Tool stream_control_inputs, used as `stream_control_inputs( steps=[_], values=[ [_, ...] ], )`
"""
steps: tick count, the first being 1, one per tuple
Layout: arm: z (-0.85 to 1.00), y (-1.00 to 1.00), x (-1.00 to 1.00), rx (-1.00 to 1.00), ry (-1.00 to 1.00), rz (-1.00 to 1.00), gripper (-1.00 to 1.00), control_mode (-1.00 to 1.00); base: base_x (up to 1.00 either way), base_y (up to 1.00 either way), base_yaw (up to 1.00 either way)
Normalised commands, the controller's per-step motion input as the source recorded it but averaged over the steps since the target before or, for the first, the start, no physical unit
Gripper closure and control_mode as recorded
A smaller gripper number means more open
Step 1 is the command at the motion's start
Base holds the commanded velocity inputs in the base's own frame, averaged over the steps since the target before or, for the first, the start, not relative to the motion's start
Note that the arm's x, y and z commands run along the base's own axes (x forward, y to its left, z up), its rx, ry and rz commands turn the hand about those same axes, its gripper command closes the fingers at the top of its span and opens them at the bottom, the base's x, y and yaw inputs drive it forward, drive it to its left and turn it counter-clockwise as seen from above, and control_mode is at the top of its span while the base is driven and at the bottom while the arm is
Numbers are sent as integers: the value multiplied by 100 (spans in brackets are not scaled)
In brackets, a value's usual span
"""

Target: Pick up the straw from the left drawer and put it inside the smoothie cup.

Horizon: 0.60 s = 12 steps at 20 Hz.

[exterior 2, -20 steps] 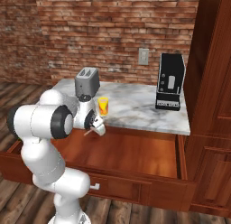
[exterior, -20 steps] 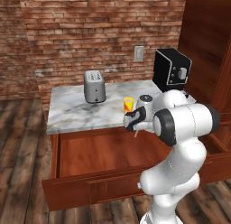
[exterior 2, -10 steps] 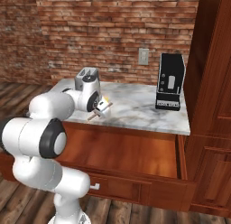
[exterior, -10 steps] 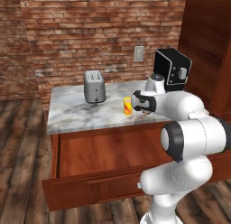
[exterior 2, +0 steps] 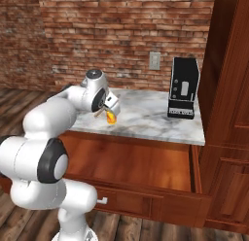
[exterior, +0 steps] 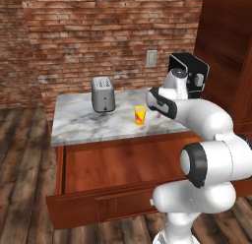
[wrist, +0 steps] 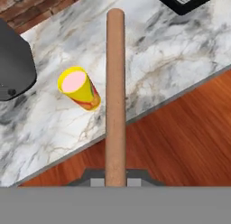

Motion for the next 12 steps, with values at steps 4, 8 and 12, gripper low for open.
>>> stream_control_inputs(
  steps=[4,8,12],
  values=[
    [32,0,0,0,-31,15,100,-100,0,0,0],
    [21,0,0,0,-34,19,100,-100,0,0,0],
    [11,0,0,0,-32,21,100,-100,0,0,0]
  ],
)
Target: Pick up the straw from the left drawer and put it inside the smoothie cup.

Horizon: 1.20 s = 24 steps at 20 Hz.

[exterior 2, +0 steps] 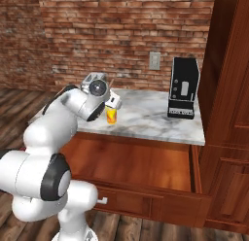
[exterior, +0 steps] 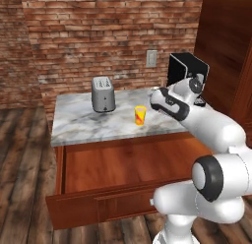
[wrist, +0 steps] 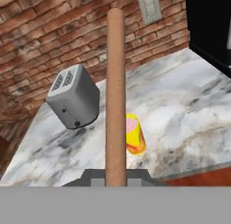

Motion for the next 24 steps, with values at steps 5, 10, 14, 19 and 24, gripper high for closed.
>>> stream_control_inputs(
  steps=[5,10,14,19,24],
  values=[
    [4,0,0,0,-31,21,100,-100,0,0,0],
    [6,0,0,0,-29,20,100,-100,0,0,0],
    [19,0,0,0,-24,19,100,-100,0,0,0],
    [12,0,0,0,-26,15,100,-100,0,0,0],
    [9,0,6,0,-24,8,100,-100,0,0,0]
  ],
)
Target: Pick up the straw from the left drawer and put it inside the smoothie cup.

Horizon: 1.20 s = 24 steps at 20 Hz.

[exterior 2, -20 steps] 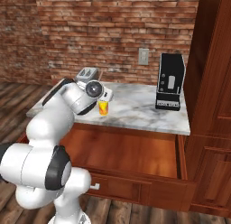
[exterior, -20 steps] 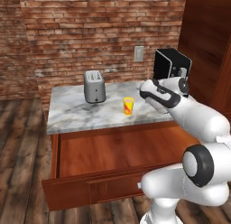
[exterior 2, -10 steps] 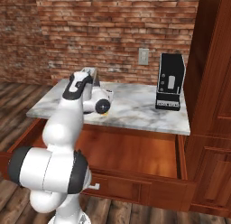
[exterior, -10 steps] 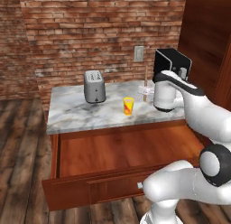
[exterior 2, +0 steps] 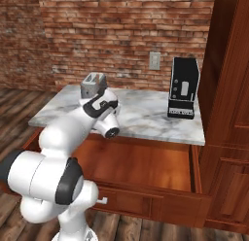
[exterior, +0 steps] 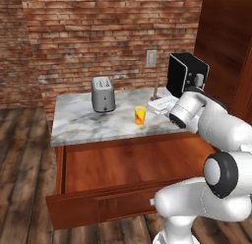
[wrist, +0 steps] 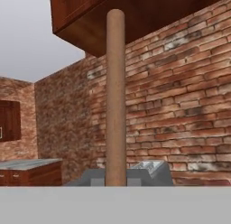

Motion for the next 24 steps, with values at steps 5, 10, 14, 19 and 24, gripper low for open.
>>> stream_control_inputs(
  steps=[5,10,14,19,24],
  values=[
    [8,-1,23,-1,-1,2,100,-100,0,0,0],
    [3,-20,25,-5,9,1,100,-100,0,0,0],
    [24,-21,3,-6,0,6,100,-100,0,0,0],
    [24,-4,5,-5,0,8,100,-100,0,0,0],
    [19,0,12,-4,0,10,100,-100,0,0,0]
  ],
)
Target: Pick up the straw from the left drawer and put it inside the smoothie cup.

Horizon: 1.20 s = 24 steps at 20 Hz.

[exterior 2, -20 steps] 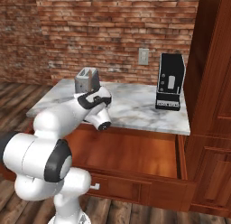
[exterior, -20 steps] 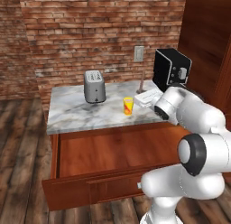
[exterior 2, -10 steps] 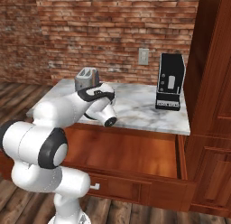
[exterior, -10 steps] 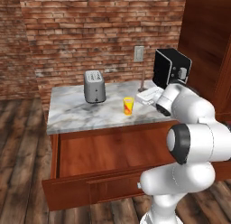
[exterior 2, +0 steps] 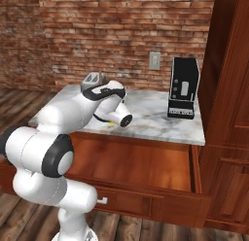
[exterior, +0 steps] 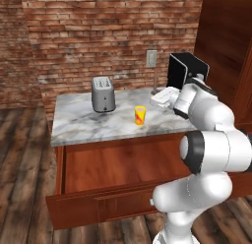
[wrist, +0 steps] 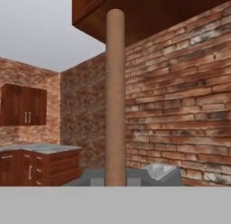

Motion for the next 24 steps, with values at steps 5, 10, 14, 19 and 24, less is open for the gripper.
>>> stream_control_inputs(
  steps=[5,10,14,19,24],
  values=[
    [1,0,28,0,0,12,100,-100,0,0,0],
    [0,0,35,0,0,12,100,-100,0,0,0],
    [-7,0,31,0,0,11,100,-100,0,0,0],
    [-14,0,26,1,-3,11,100,-100,0,0,0],
    [-22,0,17,1,-8,12,100,-100,0,0,0]
  ],
)
